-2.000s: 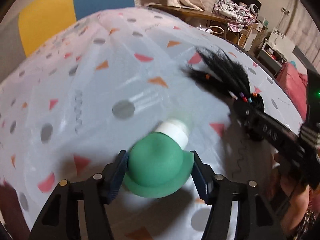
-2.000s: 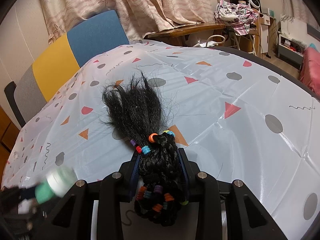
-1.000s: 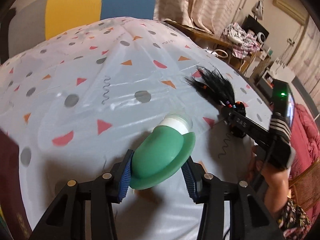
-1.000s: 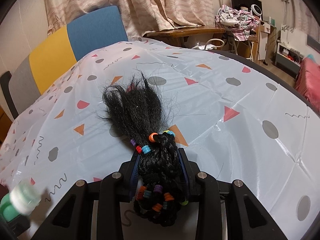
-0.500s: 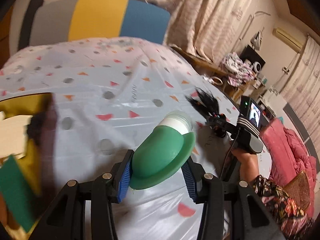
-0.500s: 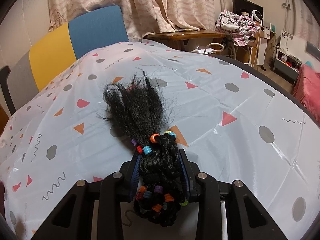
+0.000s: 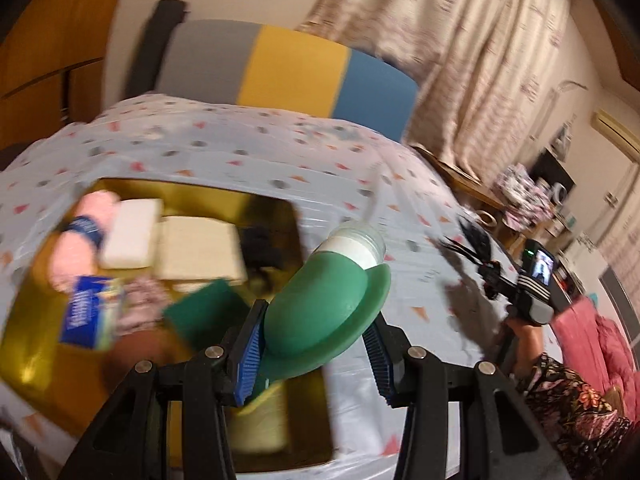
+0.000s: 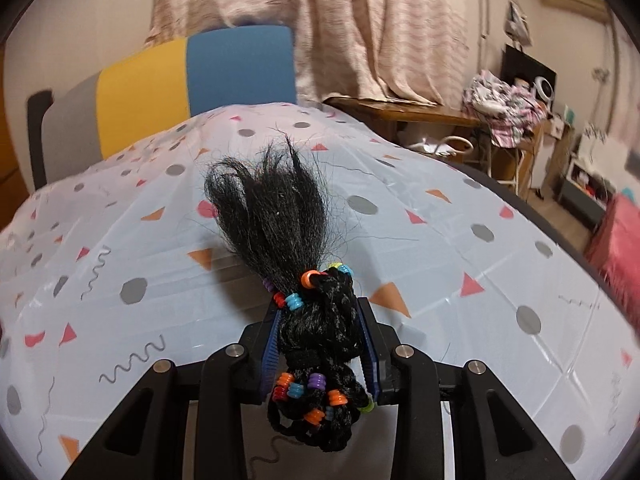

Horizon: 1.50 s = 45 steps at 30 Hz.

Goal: Organize soft objects
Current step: 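Carry the green brush with the left tool into the tray and release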

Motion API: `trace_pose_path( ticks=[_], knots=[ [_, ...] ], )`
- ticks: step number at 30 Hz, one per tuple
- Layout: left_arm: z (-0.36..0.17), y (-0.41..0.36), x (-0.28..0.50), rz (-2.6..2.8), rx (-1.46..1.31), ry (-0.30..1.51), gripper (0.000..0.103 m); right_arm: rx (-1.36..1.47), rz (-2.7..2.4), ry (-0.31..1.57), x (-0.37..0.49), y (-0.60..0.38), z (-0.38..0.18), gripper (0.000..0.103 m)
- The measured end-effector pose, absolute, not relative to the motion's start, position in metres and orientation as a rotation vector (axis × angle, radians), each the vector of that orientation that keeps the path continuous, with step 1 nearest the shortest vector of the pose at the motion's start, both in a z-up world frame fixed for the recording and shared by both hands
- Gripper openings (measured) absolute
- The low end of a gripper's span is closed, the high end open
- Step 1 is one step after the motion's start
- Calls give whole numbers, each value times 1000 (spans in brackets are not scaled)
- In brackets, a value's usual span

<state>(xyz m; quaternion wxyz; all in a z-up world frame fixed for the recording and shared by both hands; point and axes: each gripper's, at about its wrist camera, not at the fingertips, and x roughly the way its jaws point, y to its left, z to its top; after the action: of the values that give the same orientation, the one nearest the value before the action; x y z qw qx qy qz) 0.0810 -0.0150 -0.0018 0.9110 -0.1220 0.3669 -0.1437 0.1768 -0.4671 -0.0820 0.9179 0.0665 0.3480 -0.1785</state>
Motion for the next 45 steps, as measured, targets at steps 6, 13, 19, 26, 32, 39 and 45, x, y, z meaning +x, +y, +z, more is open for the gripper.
trace_pose_path(
  ticks=[6,13,19,26,32,39,45],
  knots=[
    [-16,49,72,-146,-300,772,47,148,-307,715,173,-448,-66,35],
    [-36,106,67,25,-357,805,47,230,-182,669,153,-408,-36,35],
    [-54,140,68,150,-418,837,47,294,-48,662,139,-361,-23,35],
    [-58,149,67,183,-417,842,49,297,100,652,121,-300,-12,35],
    [-54,145,63,161,-433,821,57,333,184,654,107,-268,-4,35],
    [-45,132,50,93,-434,770,57,372,249,686,96,-247,-4,35],
    [-35,114,43,18,-422,742,57,393,291,715,89,-231,-6,35]
  ],
)
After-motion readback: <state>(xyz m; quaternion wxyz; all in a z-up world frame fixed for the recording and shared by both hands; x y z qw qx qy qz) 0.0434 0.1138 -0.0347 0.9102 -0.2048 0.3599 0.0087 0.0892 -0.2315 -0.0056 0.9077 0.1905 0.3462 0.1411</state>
